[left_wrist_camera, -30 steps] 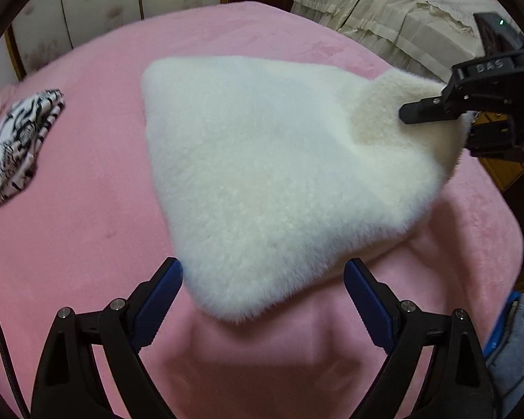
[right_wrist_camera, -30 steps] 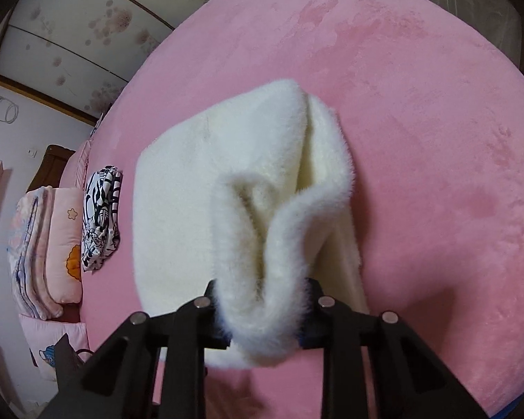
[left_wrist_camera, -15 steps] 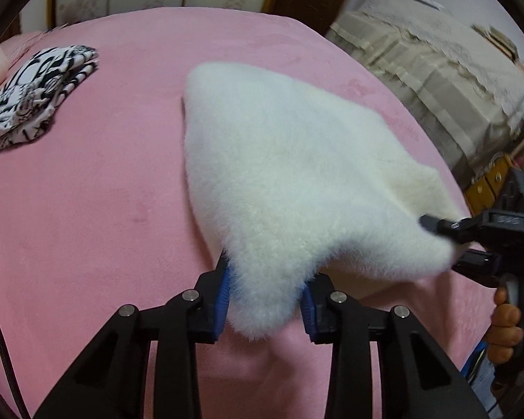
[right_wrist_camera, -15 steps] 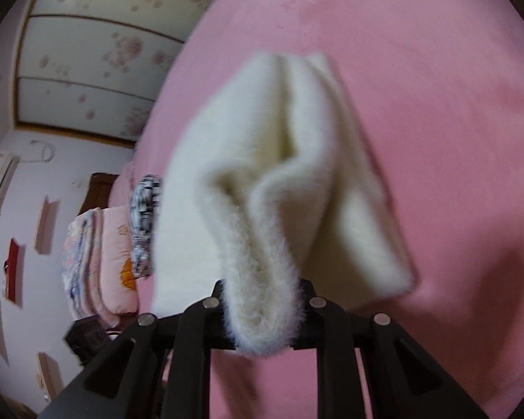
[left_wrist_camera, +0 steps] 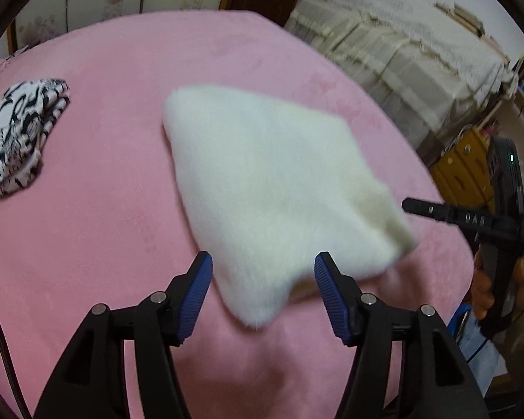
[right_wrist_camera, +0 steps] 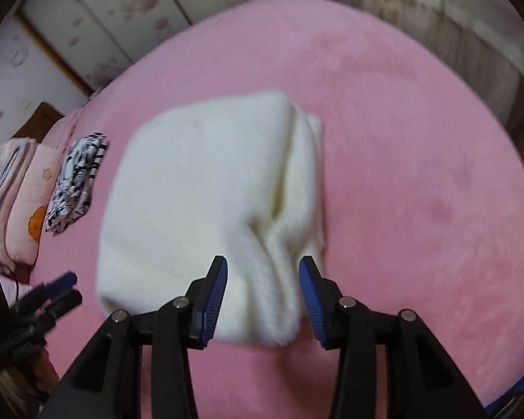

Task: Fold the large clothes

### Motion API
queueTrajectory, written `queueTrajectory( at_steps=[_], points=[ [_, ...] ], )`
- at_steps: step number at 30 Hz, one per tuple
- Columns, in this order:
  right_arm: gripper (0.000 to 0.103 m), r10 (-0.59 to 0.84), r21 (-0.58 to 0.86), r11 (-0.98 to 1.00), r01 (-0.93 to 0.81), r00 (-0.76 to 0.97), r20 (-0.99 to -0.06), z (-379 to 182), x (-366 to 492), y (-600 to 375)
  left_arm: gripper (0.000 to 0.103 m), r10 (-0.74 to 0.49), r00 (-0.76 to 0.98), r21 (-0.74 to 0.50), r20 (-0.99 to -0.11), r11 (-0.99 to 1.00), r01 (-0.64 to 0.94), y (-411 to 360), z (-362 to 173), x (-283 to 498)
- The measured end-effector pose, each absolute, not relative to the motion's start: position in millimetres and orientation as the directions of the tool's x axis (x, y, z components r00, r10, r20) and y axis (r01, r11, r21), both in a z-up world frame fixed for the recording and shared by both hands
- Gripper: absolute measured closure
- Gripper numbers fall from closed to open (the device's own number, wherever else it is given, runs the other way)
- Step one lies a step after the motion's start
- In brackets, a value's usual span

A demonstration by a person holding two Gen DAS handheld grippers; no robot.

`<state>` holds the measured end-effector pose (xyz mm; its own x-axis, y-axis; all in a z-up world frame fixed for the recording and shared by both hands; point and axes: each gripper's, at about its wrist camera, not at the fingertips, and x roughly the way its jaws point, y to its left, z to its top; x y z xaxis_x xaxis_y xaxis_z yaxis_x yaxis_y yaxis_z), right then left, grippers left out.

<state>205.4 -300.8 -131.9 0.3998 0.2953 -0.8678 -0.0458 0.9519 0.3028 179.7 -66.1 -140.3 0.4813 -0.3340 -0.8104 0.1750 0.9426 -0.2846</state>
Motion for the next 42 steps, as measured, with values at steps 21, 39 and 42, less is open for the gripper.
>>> queueTrajectory(
  at_steps=[21,39,42],
  points=[
    [0.098,0.273,0.219,0.955,-0.2,0.301,-0.914,-214.3,285.2,-272.6,0.09,-0.367,0.413,-0.349,-0.834,0.929,0.12,-102.3,-208.8,275.4],
    [0.081,0.176,0.165,0.982,-0.096,0.126,-0.976,-198.1,307.5,-246.9,0.024,-0.324,0.353,-0.311,-0.878,0.946,0.093,-135.5,-142.0,265.3],
    [0.069,0.222,0.216,0.975,-0.062,0.12,-0.968,-178.5,302.4,-248.1,0.024,-0.294,0.377,-0.286,-0.878,0.955,0.079,-131.8,-120.7,256.8]
  ],
)
